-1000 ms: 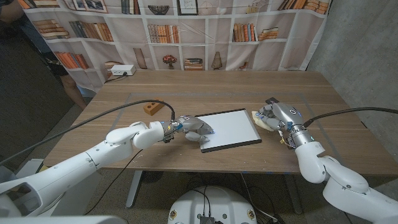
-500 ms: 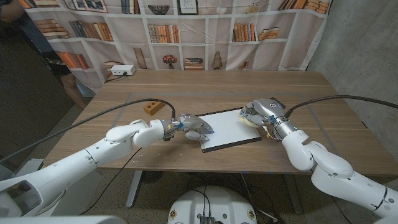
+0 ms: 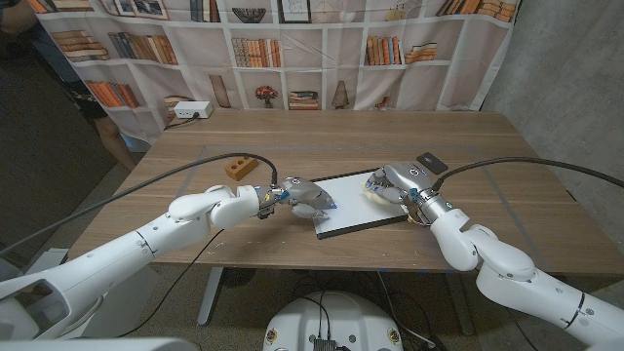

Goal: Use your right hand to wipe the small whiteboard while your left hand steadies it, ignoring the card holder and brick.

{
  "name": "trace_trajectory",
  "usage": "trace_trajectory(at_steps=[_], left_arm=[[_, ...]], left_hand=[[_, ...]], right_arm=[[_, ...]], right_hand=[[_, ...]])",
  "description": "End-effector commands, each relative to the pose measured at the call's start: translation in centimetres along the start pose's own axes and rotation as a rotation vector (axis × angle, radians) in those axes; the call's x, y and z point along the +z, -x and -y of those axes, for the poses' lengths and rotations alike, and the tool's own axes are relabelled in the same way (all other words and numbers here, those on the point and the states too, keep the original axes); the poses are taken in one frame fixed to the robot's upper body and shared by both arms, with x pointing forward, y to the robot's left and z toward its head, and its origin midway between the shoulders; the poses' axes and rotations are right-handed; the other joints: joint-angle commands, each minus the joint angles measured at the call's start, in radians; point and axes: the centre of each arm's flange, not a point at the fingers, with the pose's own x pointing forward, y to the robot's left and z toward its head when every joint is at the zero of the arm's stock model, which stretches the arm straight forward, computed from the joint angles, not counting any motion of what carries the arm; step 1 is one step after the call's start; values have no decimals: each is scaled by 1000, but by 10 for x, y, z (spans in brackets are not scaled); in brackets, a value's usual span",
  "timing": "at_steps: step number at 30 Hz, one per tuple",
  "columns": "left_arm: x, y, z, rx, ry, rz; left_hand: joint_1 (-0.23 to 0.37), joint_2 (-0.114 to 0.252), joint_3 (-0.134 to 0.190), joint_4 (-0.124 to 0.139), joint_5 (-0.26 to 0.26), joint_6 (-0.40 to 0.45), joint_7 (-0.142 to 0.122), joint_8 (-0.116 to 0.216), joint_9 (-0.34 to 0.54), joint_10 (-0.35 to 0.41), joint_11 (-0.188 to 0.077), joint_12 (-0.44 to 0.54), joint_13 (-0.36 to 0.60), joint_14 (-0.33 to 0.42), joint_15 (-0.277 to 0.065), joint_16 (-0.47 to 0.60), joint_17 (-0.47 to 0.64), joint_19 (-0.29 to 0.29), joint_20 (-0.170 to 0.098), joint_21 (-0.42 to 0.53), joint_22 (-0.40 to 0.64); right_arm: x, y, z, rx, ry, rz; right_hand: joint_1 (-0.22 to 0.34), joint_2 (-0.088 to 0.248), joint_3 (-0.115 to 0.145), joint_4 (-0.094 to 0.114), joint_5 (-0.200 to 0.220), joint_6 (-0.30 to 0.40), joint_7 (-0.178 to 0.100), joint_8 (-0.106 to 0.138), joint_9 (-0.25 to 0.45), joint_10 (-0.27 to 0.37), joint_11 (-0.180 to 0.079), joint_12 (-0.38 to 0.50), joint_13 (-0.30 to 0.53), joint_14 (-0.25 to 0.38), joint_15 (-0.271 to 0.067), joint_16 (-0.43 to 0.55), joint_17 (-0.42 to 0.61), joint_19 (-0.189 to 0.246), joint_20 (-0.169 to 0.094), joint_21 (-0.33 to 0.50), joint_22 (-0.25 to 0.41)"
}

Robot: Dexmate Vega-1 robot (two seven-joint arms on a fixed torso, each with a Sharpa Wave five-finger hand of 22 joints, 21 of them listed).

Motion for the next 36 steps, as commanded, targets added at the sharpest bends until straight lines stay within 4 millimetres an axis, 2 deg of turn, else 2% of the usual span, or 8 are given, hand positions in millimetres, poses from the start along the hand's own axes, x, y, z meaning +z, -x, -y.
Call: trace_trajectory(at_steps=[1,8,24,36], left_arm=[[6,1,-1,-9,-14,-2],[5,4,-3,16,-16,-22],[12,1,4,-14,2,-9],[12,-5,8,-10,24,0]], left_hand=[[-4,-5,6,2,-4,5,2,-2,3,-2,-4,-2,2,3,-85,0,2,-3,-30,-1,2],[-5,-5,7,2,-4,5,0,-3,3,-1,-3,-2,2,2,-82,-1,2,-11,-29,-4,2],[-8,-6,8,3,-5,5,4,-3,3,0,-1,-2,2,1,-80,-1,2,-12,-29,-4,2],[-9,-7,10,3,-4,6,3,-3,3,2,-2,-2,2,5,-83,0,2,-6,-31,-1,2]], right_arm=[[0,-4,-30,25,36,28],[0,-13,-31,125,67,13],[-10,-17,-44,141,85,28],[-9,-25,-40,151,93,46]], right_hand=[[2,13,-5,1,4,7,-4,-1,5,3,-6,-1,5,7,-3,-3,6,-5,-88,10,-1],[12,13,-6,-5,5,-1,3,-4,10,-8,-5,1,19,13,-5,0,14,-4,-88,26,-2],[16,15,-8,-4,4,-4,2,-9,13,-10,-1,-3,20,6,-3,-8,18,-21,-87,47,-7],[16,17,-10,-2,3,-1,-2,-10,13,-8,-2,-5,19,8,-4,-9,22,-27,-87,61,-9]])
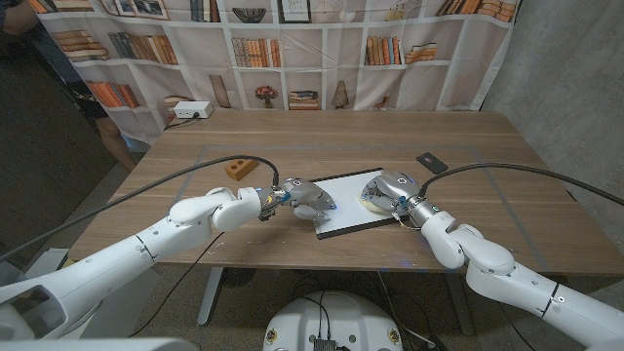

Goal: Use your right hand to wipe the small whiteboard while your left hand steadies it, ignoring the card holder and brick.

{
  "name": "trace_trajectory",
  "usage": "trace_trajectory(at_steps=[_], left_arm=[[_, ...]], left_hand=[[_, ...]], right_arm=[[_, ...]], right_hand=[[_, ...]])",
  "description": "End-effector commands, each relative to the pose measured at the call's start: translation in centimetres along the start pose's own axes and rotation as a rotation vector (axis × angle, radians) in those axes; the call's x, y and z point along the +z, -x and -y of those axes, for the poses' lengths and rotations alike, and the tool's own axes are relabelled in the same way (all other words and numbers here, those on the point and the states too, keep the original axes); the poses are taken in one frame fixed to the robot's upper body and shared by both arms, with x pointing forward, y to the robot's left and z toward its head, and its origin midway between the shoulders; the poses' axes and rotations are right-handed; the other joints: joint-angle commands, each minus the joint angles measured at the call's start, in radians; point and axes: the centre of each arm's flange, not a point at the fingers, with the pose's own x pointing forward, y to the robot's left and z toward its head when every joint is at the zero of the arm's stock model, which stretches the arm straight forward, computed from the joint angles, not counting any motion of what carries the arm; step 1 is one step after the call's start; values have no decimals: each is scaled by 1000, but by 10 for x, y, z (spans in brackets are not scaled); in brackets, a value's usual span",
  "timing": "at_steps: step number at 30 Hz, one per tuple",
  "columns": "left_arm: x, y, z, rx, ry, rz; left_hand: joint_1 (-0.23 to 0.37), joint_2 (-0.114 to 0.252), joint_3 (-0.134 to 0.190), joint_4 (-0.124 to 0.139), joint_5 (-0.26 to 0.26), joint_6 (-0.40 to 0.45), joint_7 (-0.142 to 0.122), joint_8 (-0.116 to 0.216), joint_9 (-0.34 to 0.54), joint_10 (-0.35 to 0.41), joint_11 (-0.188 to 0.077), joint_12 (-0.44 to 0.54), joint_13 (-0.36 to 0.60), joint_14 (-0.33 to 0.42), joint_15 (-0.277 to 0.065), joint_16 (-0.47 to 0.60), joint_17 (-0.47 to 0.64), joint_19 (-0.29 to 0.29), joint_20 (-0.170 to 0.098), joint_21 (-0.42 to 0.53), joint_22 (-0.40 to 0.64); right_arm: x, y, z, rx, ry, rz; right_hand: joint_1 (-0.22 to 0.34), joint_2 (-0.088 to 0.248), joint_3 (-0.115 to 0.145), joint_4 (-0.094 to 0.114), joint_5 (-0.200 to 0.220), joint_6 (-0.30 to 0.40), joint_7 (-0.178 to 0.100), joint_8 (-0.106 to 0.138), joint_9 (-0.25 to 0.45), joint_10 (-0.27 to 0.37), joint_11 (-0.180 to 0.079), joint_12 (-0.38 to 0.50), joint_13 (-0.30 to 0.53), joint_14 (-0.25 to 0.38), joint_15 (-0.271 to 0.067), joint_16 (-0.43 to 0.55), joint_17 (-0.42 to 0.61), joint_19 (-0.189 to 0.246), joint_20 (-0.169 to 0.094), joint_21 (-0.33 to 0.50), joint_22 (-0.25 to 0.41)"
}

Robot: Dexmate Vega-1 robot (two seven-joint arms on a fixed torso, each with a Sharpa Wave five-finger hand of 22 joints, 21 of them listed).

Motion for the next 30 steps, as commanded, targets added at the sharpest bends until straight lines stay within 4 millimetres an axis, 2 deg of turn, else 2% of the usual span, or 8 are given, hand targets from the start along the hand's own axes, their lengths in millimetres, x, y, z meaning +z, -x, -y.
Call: trace_trajectory(at_steps=[1,9,15,30], left_arm=[[1,-6,5,-4,21,11],[-1,-9,10,-12,35,14],[-2,-9,10,-12,38,17],[-4,-3,13,-16,52,2]], left_hand=[[1,3,8,0,-4,7,3,0,2,2,-2,5,1,6,-83,0,3,3,-32,3,2],[1,2,9,0,-4,8,5,0,2,2,-1,4,1,7,-82,1,3,6,-28,4,2],[0,2,10,0,-4,8,6,0,2,2,2,4,2,8,-83,1,3,7,-28,4,2],[-1,1,12,1,-4,7,6,0,2,2,1,4,2,9,-81,1,3,7,-27,4,2]], right_arm=[[-1,-8,0,22,14,20],[2,-16,7,28,50,44],[1,-30,12,29,56,47],[-13,-57,20,27,67,9]], right_hand=[[7,1,-1,0,2,-1,-2,-4,3,0,-4,3,4,3,1,-1,3,-7,-94,13,0],[5,1,-3,1,2,1,-6,-5,4,3,-5,2,4,-4,3,-8,2,-22,-95,21,-6],[4,2,-4,3,1,2,-9,-7,2,4,-5,0,3,-5,3,-9,4,-30,-94,29,-9],[-1,1,-9,6,1,10,-13,-11,-4,10,-7,-7,-3,-15,2,-19,3,-57,-94,57,-22]])
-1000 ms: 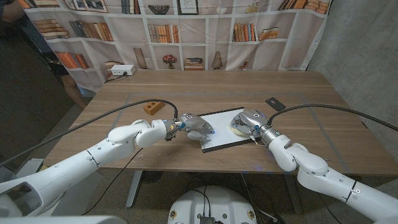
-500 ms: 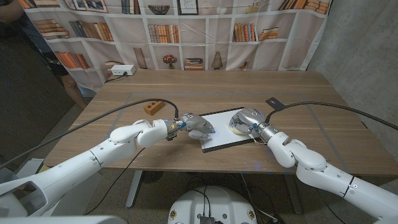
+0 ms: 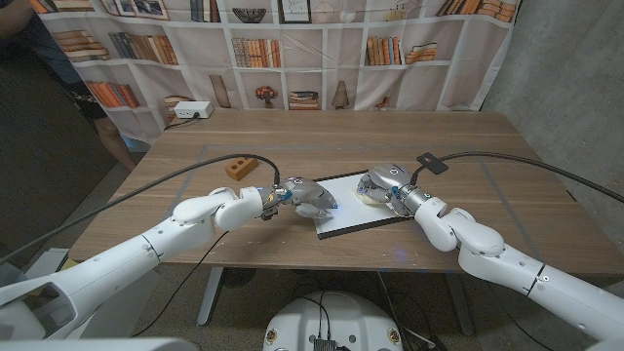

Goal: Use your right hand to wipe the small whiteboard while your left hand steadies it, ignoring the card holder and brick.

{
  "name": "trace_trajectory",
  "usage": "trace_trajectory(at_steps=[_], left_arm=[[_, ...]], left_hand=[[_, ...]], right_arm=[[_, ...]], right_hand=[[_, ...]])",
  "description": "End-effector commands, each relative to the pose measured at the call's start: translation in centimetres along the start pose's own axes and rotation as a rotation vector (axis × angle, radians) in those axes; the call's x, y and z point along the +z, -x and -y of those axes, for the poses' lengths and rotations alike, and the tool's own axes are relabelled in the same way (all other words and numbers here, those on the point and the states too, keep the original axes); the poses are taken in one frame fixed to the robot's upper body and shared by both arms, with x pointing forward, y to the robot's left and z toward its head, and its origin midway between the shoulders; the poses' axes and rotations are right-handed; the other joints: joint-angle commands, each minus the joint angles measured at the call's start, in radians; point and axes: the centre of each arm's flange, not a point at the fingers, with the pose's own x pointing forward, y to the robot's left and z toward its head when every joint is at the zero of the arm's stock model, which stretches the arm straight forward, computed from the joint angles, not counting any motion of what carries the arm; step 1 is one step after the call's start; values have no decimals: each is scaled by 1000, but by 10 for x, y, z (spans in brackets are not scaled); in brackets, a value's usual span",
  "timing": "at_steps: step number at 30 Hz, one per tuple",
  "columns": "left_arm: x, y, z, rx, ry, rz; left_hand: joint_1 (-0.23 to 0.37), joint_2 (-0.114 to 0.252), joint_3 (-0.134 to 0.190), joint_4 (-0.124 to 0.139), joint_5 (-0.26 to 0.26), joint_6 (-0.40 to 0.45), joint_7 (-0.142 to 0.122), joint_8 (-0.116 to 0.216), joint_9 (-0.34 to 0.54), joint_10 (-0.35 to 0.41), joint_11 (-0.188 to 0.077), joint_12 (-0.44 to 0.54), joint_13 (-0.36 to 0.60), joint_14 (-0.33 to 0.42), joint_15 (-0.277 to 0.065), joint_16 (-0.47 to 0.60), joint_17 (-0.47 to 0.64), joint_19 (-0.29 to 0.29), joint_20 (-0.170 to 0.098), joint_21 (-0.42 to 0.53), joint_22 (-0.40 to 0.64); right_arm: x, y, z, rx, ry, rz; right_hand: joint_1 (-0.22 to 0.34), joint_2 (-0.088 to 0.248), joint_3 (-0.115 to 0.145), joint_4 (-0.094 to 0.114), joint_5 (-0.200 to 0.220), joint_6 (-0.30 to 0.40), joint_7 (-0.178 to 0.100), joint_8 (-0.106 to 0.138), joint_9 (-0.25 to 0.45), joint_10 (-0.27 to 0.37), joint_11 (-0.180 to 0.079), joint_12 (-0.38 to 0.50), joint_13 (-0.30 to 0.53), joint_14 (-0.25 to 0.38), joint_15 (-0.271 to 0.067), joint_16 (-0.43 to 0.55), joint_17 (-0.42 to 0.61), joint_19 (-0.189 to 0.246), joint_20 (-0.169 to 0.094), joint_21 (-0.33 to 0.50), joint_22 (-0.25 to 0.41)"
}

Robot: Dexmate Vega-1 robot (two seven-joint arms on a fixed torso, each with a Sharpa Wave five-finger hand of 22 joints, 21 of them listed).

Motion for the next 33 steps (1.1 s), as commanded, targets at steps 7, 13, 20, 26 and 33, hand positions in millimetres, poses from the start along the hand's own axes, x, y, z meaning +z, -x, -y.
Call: trace_trajectory(at_steps=[7,13,20,26,33], left_arm=[[-2,4,5,-15,22,-17],[-2,3,6,-19,22,-15],[-4,-2,3,-13,18,-3],[-4,-6,1,-3,12,9],[-3,-6,1,9,16,3]], left_hand=[[-2,1,7,1,-4,0,4,-1,6,1,2,-3,5,9,-81,1,3,9,-28,5,2],[-3,1,8,2,-5,1,4,-1,6,3,5,-2,5,12,-84,1,3,12,-33,6,2],[-4,1,9,2,-5,0,6,-2,6,1,4,-3,5,11,-82,1,3,11,-33,6,2],[-5,1,10,2,-5,-1,6,-2,6,0,6,-4,5,10,-83,0,3,11,-33,5,2],[-5,1,11,3,-5,0,6,-2,6,0,4,-4,5,9,-82,0,3,9,-32,4,2]], right_arm=[[-7,-23,7,13,3,-6],[-2,-9,2,21,-31,-8],[6,13,-2,37,-87,1],[13,25,-3,69,-100,28],[17,36,-7,106,-121,76]], right_hand=[[-1,2,-7,3,2,8,-8,-5,-1,11,-5,-3,1,-5,1,-3,4,-15,-105,28,-8],[1,1,-8,1,2,8,-8,-6,-2,12,-4,-6,0,-5,1,-5,5,-23,-105,43,-15],[1,2,-7,1,0,11,-6,-6,-3,18,-5,-5,-1,-5,2,-8,2,-29,-106,53,-21],[2,5,-3,0,0,12,-2,-6,-4,20,-1,-7,-2,-5,2,-9,3,-33,-105,59,-28],[0,1,-4,-1,-1,12,-4,-6,-3,19,-3,-9,-2,-5,3,-10,5,-36,-106,68,-33]])
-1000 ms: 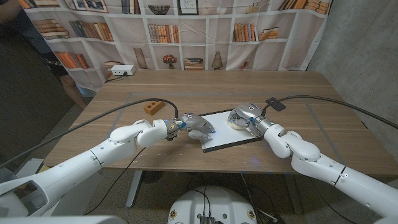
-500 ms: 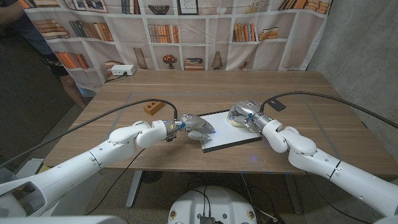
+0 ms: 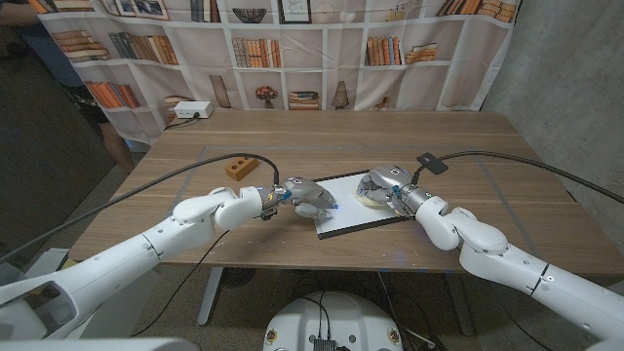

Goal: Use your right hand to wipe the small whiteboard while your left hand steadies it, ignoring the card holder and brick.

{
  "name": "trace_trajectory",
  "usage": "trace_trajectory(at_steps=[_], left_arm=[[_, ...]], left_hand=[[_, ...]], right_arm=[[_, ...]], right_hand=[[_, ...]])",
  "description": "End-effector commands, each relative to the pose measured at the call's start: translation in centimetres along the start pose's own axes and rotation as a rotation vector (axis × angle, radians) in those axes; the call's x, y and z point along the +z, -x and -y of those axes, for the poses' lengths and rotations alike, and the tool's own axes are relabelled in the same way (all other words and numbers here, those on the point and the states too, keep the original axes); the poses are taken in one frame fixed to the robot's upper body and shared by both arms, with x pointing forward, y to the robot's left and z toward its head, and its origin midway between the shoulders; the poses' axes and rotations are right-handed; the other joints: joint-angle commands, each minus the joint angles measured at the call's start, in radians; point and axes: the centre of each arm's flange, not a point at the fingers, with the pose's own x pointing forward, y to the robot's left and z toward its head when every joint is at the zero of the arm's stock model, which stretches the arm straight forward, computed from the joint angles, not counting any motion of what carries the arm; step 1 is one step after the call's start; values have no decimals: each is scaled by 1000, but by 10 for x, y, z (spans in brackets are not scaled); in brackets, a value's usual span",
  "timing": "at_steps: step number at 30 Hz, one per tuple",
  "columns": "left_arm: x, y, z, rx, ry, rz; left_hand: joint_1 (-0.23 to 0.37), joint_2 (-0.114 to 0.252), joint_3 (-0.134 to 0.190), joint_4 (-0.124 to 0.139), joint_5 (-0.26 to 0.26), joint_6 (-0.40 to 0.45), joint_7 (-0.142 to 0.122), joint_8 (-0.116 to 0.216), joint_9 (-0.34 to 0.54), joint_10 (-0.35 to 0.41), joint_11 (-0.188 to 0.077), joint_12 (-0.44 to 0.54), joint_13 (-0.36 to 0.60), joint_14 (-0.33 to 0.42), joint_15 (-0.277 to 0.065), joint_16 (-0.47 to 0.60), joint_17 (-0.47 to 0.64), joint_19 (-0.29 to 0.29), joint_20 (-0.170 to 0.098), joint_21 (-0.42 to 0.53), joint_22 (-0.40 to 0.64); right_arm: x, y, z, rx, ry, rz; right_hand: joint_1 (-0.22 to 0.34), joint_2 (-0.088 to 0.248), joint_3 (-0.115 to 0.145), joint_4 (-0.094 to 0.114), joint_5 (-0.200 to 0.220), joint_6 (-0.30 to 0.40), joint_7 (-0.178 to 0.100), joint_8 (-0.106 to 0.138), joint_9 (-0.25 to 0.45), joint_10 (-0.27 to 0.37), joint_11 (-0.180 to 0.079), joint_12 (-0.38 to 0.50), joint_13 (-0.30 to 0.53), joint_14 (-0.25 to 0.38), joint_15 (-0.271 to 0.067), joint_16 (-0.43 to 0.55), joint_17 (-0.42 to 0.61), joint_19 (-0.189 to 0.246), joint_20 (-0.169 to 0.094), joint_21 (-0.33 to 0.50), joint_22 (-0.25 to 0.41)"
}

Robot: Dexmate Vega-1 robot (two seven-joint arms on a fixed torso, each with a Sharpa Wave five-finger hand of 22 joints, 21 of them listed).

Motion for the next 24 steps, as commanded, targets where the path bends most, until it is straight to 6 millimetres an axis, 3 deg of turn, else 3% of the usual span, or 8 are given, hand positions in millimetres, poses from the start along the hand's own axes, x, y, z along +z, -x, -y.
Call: trace_trajectory(at_steps=[1,5,12,24], left_arm=[[1,-3,-1,18,-1,4],[2,-1,1,13,1,5],[4,3,2,7,0,0],[5,1,1,-1,-8,-1]], left_hand=[[-5,1,8,-2,0,3,1,4,3,0,4,-5,2,4,-76,3,2,8,-32,4,2],[-6,1,8,-1,0,4,2,4,3,-1,5,-5,2,3,-76,3,2,8,-31,4,2],[-7,0,9,-1,-1,5,0,4,3,-1,4,-5,2,3,-78,3,2,8,-31,3,2],[-7,-1,11,-1,-1,10,4,6,3,4,4,-3,2,3,-78,3,2,7,-32,3,1]], right_arm=[[9,20,-7,56,-38,58],[9,16,-8,46,-32,64],[2,-8,-4,-4,8,72],[-16,-52,22,-47,41,103]], right_hand=[[0,2,0,-5,-1,7,2,4,3,11,-2,-1,3,-5,3,-5,1,-9,-116,12,0],[0,2,1,-5,-1,9,2,5,3,15,-1,0,3,-5,3,-5,2,-12,-116,15,-2],[-1,1,1,-5,-1,10,0,4,2,14,0,-1,4,-9,1,-7,3,-16,-114,20,-5],[-1,2,2,-5,0,12,2,4,2,15,-1,-2,3,-10,2,-6,6,-21,-115,28,-8]])
